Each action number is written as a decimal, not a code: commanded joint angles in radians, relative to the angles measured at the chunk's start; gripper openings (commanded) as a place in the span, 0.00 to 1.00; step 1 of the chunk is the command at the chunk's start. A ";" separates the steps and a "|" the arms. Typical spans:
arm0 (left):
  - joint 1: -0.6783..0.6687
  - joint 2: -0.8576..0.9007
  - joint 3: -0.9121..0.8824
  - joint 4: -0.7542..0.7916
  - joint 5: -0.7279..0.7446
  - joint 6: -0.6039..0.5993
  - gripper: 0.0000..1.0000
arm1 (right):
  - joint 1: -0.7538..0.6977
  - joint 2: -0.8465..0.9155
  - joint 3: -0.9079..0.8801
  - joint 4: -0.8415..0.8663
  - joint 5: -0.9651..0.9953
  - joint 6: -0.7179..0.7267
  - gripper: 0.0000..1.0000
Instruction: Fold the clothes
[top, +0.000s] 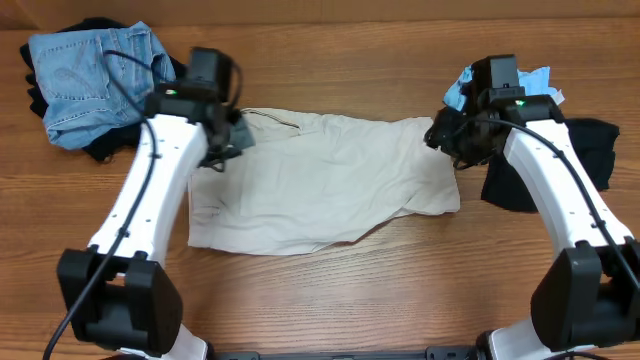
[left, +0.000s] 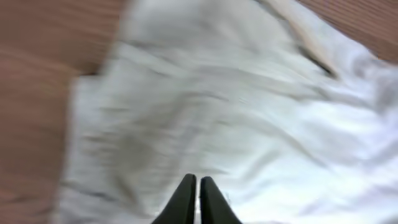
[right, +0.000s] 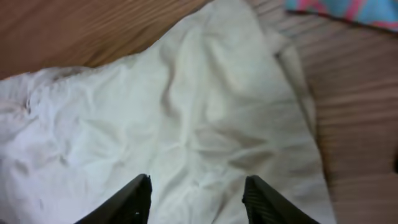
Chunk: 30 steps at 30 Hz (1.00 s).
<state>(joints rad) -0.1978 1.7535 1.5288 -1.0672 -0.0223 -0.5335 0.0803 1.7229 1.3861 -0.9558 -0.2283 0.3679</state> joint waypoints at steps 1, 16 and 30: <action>-0.080 0.104 0.011 0.023 0.080 0.036 0.10 | 0.003 0.044 0.000 0.008 -0.123 -0.076 0.34; -0.073 0.412 0.011 0.016 0.020 0.040 0.04 | 0.108 0.385 0.000 0.093 -0.044 -0.061 0.04; 0.149 0.410 0.043 -0.178 -0.315 0.024 0.04 | 0.009 0.400 0.040 0.053 0.113 -0.050 0.04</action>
<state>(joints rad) -0.1215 2.1284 1.5635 -1.2018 -0.0509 -0.5125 0.1352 2.0773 1.4040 -0.8772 -0.2928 0.3145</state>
